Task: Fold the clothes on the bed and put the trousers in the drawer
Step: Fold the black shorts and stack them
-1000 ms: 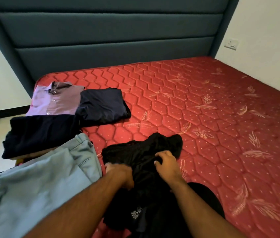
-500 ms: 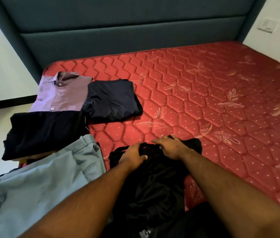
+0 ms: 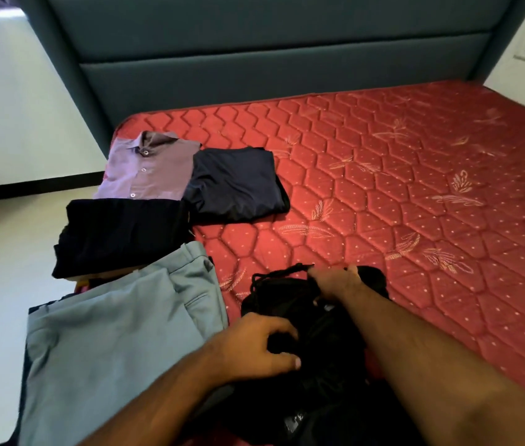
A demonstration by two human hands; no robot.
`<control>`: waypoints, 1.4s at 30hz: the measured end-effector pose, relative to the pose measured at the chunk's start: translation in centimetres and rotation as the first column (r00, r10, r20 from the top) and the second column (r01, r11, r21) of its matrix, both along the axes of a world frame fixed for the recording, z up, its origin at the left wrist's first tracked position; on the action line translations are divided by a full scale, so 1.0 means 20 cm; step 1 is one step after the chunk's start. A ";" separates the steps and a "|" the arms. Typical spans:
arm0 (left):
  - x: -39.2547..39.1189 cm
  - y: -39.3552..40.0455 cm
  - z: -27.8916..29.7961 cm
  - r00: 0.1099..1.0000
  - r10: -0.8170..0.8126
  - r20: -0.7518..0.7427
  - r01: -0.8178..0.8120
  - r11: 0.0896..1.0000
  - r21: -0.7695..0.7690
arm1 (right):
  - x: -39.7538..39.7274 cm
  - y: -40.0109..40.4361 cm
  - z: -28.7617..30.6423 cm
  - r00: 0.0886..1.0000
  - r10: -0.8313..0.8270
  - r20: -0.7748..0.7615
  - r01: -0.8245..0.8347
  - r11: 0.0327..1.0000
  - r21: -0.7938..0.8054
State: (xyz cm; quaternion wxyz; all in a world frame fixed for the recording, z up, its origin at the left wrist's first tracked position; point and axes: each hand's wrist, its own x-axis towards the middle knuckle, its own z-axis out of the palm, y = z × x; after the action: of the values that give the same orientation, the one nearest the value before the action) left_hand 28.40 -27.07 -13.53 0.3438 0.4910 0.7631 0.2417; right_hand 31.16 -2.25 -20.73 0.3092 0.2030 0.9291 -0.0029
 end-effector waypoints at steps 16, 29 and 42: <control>-0.75 -0.37 1.04 0.488 -0.141 -0.861 -0.123 0.966 -0.228 | 0.08 0.27 1.38 0.516 -0.402 -0.756 0.248 0.915 -0.317; -0.62 -0.44 1.48 0.219 0.446 -0.868 -0.334 0.870 0.363 | 0.29 0.16 2.08 0.349 -0.444 -0.825 0.299 0.887 -0.351; -0.13 -0.72 -0.29 -0.440 0.511 0.738 -0.893 -0.335 -0.301 | 0.52 -0.54 0.00 -0.099 -0.914 -0.393 0.355 0.337 -0.872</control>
State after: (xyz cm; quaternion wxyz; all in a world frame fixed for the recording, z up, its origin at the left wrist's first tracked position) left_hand 25.89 -41.37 -19.39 0.1077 -0.3580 0.5392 0.7546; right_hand 41.66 -13.03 -20.68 -0.2542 0.5200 0.6348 -0.5119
